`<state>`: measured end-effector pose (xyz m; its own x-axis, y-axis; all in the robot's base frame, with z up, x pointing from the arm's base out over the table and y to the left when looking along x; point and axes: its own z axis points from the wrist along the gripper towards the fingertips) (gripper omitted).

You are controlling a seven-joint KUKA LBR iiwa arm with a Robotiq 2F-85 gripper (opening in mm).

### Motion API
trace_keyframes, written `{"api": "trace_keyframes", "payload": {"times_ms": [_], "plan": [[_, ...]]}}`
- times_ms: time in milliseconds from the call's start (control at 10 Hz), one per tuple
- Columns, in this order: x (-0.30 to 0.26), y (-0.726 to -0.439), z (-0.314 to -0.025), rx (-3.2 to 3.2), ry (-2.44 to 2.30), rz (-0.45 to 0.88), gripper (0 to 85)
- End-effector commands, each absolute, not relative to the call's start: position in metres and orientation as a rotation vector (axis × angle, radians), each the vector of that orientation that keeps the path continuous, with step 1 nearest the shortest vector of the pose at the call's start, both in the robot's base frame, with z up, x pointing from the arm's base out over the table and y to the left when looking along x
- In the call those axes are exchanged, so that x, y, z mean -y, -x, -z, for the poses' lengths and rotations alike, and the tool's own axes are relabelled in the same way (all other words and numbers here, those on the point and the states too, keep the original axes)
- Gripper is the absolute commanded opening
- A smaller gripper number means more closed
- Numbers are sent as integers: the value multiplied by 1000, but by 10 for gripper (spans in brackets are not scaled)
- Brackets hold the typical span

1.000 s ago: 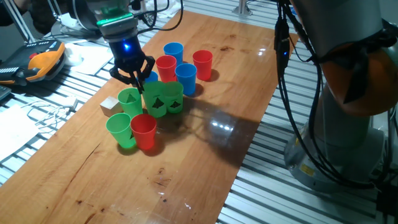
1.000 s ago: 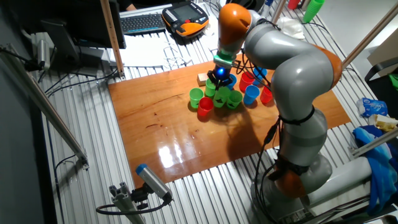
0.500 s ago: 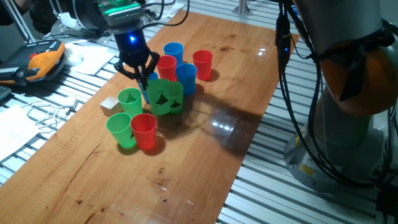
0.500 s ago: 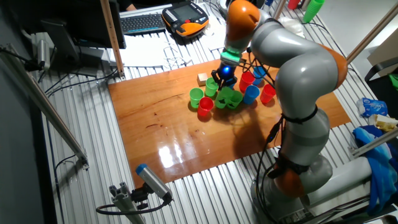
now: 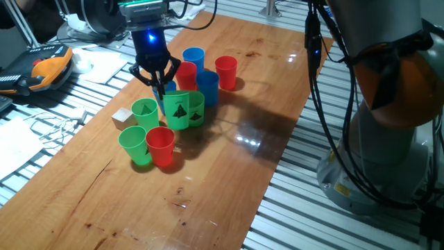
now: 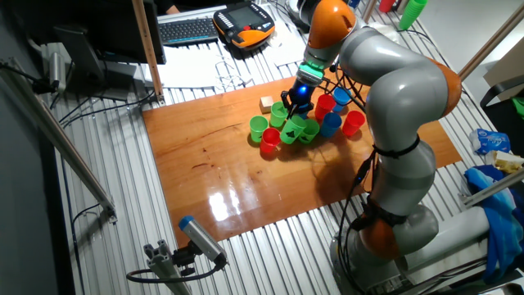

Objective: Stack the cups

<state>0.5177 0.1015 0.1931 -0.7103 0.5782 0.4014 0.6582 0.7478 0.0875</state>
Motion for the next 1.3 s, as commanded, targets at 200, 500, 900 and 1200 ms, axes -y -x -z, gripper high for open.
{"api": "trace_keyframes", "payload": {"times_ms": [200,500,900,1200], "plan": [[-100,-519,-192,2647,919,271,0],[-100,-519,-192,2827,733,46,0],[-100,-519,-192,2936,642,28,0],[-100,-519,-192,2855,728,79,0]]}}
